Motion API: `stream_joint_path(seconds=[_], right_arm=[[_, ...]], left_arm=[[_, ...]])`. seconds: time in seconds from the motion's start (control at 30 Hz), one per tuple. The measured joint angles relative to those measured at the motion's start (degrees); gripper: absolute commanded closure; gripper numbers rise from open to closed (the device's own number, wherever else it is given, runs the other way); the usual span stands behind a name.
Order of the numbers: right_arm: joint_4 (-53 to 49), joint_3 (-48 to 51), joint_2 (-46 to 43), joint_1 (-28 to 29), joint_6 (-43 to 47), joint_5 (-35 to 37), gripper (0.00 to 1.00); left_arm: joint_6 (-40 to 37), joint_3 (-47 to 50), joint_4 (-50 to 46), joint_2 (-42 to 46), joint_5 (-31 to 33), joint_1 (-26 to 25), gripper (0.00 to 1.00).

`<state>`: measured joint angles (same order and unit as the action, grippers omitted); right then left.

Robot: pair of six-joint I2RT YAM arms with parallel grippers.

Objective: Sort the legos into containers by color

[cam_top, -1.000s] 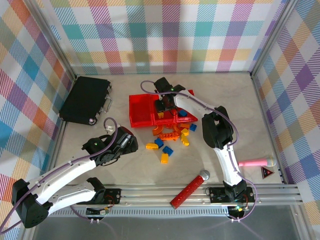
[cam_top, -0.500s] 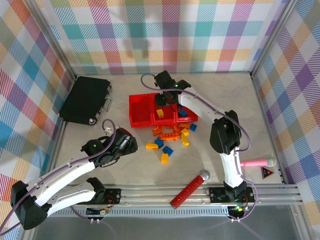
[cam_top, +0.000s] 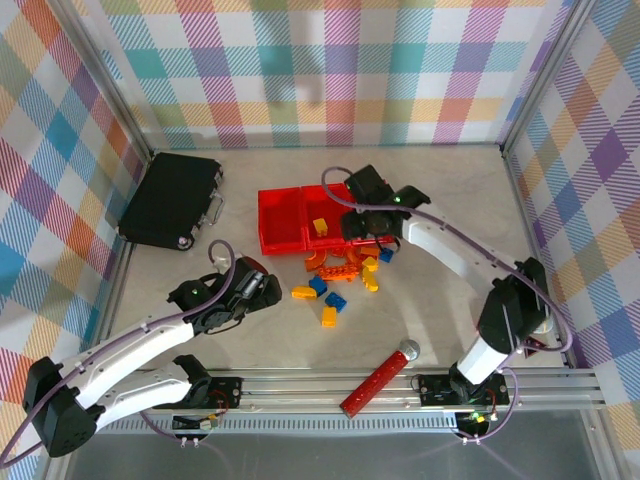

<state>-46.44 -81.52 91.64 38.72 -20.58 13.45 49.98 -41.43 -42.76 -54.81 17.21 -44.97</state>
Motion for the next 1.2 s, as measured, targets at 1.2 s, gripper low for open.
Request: stream_joint_path(seconds=[1.2], right_arm=[[4.26, 17.55, 7.87, 0.0, 5.31, -6.93, 0.5]], left_arm=[[0.2, 0.46, -0.22, 4.85, -1.03, 0.0, 0.0]])
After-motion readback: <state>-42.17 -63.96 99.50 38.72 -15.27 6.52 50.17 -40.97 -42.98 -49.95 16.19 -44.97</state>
